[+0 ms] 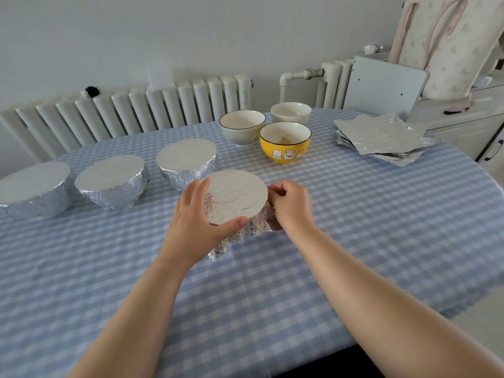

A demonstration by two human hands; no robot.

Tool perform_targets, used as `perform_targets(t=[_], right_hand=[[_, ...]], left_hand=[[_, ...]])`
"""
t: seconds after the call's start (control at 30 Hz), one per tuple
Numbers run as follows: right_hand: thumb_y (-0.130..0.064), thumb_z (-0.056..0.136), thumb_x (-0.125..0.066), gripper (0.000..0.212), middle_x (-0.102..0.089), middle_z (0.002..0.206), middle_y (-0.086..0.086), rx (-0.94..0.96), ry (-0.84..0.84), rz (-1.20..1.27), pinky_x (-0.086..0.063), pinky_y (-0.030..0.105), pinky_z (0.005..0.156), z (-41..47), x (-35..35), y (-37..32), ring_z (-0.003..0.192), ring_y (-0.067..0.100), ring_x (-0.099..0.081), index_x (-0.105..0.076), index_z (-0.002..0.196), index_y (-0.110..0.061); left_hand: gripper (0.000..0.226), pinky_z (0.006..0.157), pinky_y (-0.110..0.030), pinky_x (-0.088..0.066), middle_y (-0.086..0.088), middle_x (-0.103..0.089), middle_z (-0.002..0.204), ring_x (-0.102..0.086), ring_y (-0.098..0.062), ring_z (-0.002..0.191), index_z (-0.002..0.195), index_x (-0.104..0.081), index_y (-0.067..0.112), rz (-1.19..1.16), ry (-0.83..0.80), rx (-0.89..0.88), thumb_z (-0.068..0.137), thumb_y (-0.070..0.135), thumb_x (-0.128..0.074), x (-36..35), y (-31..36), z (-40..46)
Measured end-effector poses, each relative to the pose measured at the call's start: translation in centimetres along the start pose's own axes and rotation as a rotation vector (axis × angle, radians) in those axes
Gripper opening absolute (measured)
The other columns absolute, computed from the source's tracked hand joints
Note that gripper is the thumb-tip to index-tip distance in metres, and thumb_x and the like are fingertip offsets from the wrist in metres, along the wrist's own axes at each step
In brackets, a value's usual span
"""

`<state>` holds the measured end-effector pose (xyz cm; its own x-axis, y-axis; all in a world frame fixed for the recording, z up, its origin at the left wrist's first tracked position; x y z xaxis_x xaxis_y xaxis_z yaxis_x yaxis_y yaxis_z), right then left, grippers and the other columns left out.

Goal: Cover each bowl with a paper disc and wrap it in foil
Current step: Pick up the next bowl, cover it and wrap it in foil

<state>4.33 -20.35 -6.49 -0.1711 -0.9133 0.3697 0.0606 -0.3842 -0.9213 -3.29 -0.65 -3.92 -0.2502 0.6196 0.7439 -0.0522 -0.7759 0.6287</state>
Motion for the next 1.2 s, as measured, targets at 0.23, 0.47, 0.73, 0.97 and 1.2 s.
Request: perform_targets(t=[0.23, 0.47, 0.73, 0.97, 1.2], right_hand=[[-0.029, 0.100, -0.053, 0.027, -0.068, 0.077, -0.008, 0.050, -0.012, -0.065, -0.045, 0.027, 0.064, -0.8, 1.0, -0.6, 0.079, 0.011, -0.064, -0.075, 0.095, -0.016], [-0.042, 0.104, -0.037, 0.054, -0.048, 0.058, 0.001, 0.030, -0.097, -0.137, -0.032, 0.033, 0.056, -2.8, 0.6, -0.9, 0.061, 0.018, -0.047, -0.047, 0.063, -0.008], [-0.052, 0.096, -0.053, 0.037, -0.068, 0.103, -0.013, 0.029, -0.229, 0.032, -0.045, 0.015, 0.072, -2.6, -0.1, -0.2, 0.095, 0.003, -0.063, -0.063, 0.112, -0.020], [-0.036, 0.103, -0.047, 0.027, -0.066, 0.087, -0.009, -0.014, -0.151, 0.129, -0.044, 0.016, 0.065, -1.4, -0.7, 0.5, 0.082, 0.007, -0.061, -0.064, 0.099, -0.016], [-0.025, 0.100, -0.057, 0.012, -0.073, 0.100, -0.002, -0.126, -0.090, 0.458, -0.055, 0.036, 0.091, -2.1, -1.4, 2.0, 0.097, 0.012, -0.068, -0.068, 0.101, -0.021]], left_hand=[[0.121, 0.115, -0.040, -0.027, 0.007, -0.021, 0.158, -0.022, -0.016, 0.145, 0.154, -0.021, 0.024, -0.013, 0.003, 0.003, 0.055, 0.082, -0.060, 0.1, -0.3, 0.1], [0.122, 0.114, -0.036, -0.026, 0.007, -0.020, 0.159, -0.021, -0.015, 0.145, 0.154, -0.021, 0.023, -0.001, 0.017, 0.001, 0.054, 0.081, -0.061, 0.1, -0.1, 0.2], [0.122, 0.116, -0.039, -0.021, 0.000, -0.012, 0.161, -0.012, -0.021, 0.147, 0.152, -0.027, 0.021, -0.006, 0.067, 0.106, 0.051, 0.084, -0.055, -0.8, 0.5, -0.5], [0.122, 0.117, -0.040, -0.022, -0.005, -0.009, 0.163, -0.011, -0.023, 0.148, 0.154, -0.021, 0.017, -0.047, 0.107, 0.096, 0.056, 0.083, -0.050, -1.1, 0.2, -1.4], [0.131, 0.116, -0.042, -0.031, -0.001, -0.012, 0.161, -0.024, -0.022, 0.146, 0.154, -0.019, 0.017, -0.139, 0.135, 0.108, 0.053, 0.093, -0.054, -1.2, -0.9, -1.3]])
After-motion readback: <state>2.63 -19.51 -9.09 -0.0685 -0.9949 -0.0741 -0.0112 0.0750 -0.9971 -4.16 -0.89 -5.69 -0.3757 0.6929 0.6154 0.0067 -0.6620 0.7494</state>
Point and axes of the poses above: each hand's wrist, its own z-axis towards the middle knuckle, its own x-axis out of the back of the hand, y = z × x, the point moved 8 cm from there along z, towards the middle knuckle
